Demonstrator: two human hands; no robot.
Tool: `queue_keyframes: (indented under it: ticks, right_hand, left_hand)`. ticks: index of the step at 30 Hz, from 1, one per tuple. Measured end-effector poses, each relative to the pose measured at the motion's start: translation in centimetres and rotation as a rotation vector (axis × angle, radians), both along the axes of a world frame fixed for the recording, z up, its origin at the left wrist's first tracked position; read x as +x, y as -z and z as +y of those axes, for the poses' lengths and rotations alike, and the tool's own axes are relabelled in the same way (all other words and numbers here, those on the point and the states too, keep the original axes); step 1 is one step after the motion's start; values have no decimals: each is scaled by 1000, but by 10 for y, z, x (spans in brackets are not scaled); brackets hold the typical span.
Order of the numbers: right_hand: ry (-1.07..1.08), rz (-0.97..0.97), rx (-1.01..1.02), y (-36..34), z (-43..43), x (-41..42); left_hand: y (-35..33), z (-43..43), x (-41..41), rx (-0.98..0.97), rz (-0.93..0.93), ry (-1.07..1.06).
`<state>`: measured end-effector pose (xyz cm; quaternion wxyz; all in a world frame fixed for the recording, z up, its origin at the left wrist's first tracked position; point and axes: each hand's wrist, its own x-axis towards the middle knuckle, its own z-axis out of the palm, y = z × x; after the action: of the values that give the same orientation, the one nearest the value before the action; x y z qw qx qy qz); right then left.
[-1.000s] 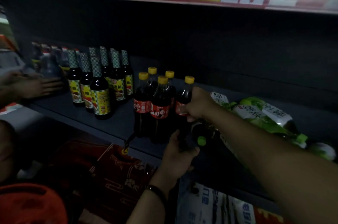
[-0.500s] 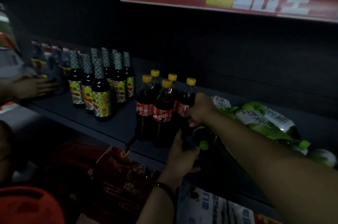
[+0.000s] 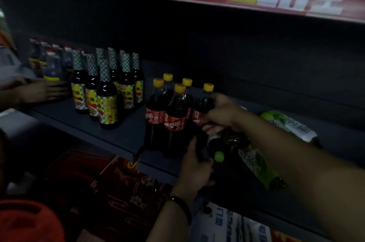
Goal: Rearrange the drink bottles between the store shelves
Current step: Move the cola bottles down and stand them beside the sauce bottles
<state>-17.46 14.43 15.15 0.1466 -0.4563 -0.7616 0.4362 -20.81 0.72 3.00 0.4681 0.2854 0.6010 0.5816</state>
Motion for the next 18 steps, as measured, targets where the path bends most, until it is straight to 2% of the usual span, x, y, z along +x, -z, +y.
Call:
queue_keyframes:
  ticks: [9,15,18]
  right_hand:
    - [18,36,67,7,-2,-4]
    - [11,-15,124,5,-9,1]
    - [-1,45,40,1,-19,10]
  left_hand:
    - [-3,2,6,40,-21,-9]
    - [6,9,1,50,23,-24]
    - [5,6,2,33,77,-25]
